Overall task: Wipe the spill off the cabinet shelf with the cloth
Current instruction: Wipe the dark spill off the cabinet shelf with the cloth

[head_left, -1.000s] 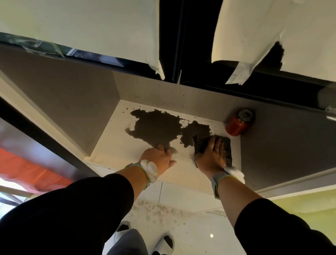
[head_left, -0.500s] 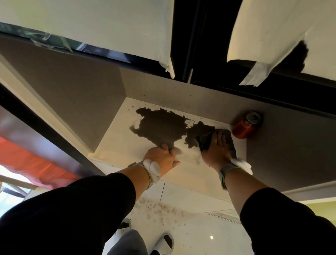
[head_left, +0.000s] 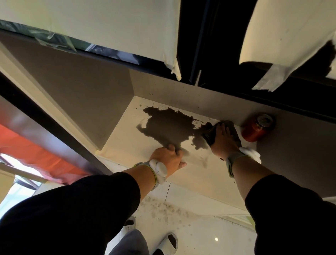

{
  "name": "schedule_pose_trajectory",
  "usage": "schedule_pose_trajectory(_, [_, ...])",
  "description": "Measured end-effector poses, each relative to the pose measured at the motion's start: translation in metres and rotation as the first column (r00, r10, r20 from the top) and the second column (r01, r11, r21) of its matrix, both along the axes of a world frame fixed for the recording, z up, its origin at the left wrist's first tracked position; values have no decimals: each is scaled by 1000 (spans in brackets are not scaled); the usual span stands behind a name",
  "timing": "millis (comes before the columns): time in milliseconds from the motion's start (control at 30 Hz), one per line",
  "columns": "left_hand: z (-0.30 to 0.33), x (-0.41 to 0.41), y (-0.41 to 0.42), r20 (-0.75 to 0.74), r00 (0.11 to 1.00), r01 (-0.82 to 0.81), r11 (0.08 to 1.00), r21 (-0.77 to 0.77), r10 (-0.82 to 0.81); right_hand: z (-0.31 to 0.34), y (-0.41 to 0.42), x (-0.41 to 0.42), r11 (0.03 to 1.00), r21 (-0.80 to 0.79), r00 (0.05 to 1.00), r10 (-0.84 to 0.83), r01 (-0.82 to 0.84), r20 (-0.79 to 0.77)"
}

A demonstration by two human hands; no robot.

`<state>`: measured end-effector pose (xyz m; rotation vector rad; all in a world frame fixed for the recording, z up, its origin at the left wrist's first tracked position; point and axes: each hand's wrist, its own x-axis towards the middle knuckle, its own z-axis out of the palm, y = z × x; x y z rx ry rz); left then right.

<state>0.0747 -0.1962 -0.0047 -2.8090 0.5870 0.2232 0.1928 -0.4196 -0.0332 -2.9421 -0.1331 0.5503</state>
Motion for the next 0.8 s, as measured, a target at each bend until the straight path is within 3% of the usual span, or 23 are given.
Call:
schedule_pose_trajectory(400, [-6,1,1,7,1000,-16,1000,-22,17,8,15,7,969,89,971,224,-231,80])
schedule_pose_trajectory(800, [-12,2,2,2,1000,-23,999,-42,24,-10,7,-23,966,151,963,177,-209,203])
